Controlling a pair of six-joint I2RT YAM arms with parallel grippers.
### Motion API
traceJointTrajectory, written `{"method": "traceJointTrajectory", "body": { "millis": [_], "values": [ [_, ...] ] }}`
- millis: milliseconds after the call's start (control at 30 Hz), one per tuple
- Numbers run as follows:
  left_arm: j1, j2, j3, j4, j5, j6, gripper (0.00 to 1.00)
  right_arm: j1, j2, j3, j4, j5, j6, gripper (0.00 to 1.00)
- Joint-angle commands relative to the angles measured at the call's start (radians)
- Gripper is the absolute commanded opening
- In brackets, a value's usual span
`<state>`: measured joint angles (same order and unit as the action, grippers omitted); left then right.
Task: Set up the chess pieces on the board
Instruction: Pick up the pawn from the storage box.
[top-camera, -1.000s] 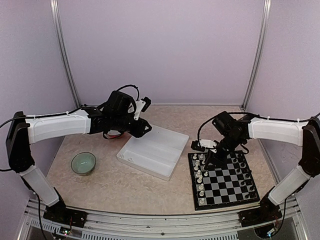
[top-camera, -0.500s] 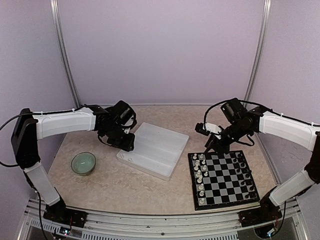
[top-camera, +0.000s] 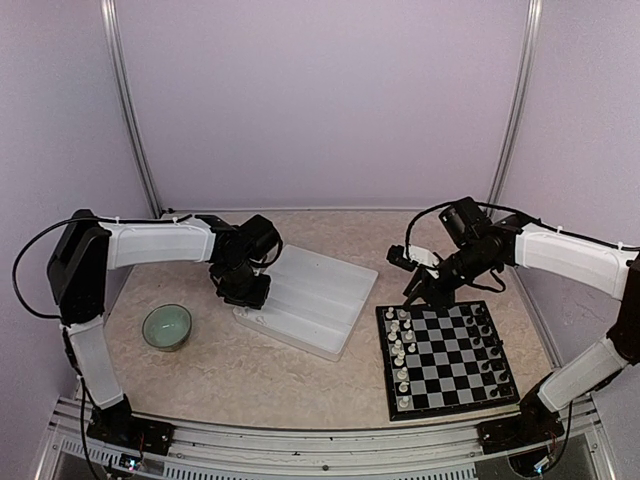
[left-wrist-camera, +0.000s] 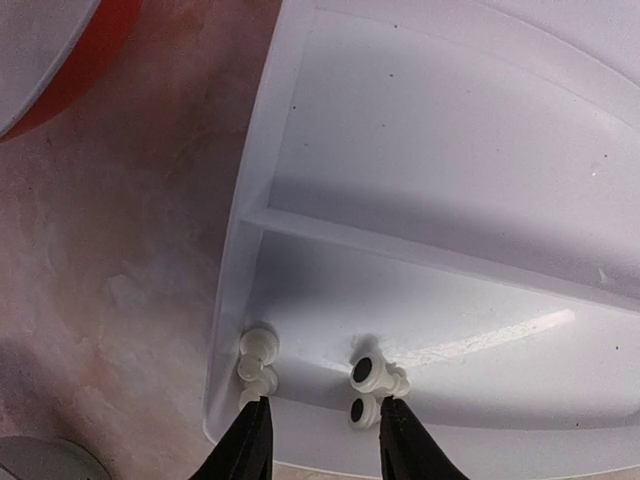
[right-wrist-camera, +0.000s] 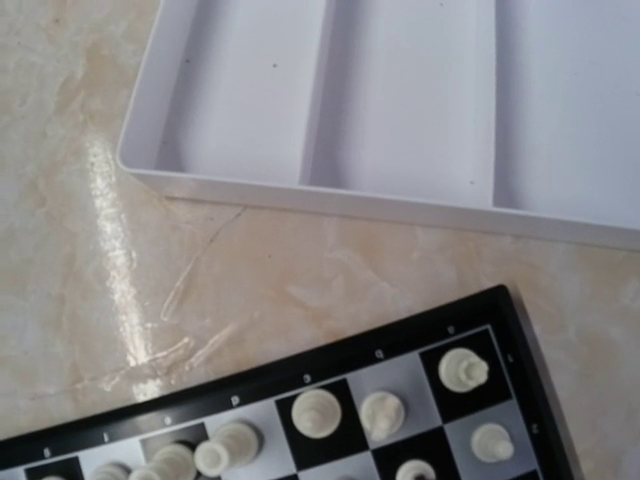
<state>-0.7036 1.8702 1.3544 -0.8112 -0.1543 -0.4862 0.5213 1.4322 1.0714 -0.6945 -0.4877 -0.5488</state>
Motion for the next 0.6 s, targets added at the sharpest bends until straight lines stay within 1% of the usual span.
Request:
{"method": "traceJointTrajectory", "body": {
  "millis": [0,367,567],
  "values": [
    [0.001,0.033,0.026,-0.036,-0.044,-0.071,0.38,-0.004,0.002,-0.011,0.018,-0.030,0.001,0.39],
    [0.003,0.087,0.041,-0.076,-0.093,-0.127,0.39,-0.004,0.000,-0.026,0.018,-0.034,-0.009,0.39],
    [0.004,0.122,0.066,-0.062,-0.118,-0.128,0.39,-0.005,0.009,-0.031,0.021,-0.039,-0.011,0.38]
  ]
}}
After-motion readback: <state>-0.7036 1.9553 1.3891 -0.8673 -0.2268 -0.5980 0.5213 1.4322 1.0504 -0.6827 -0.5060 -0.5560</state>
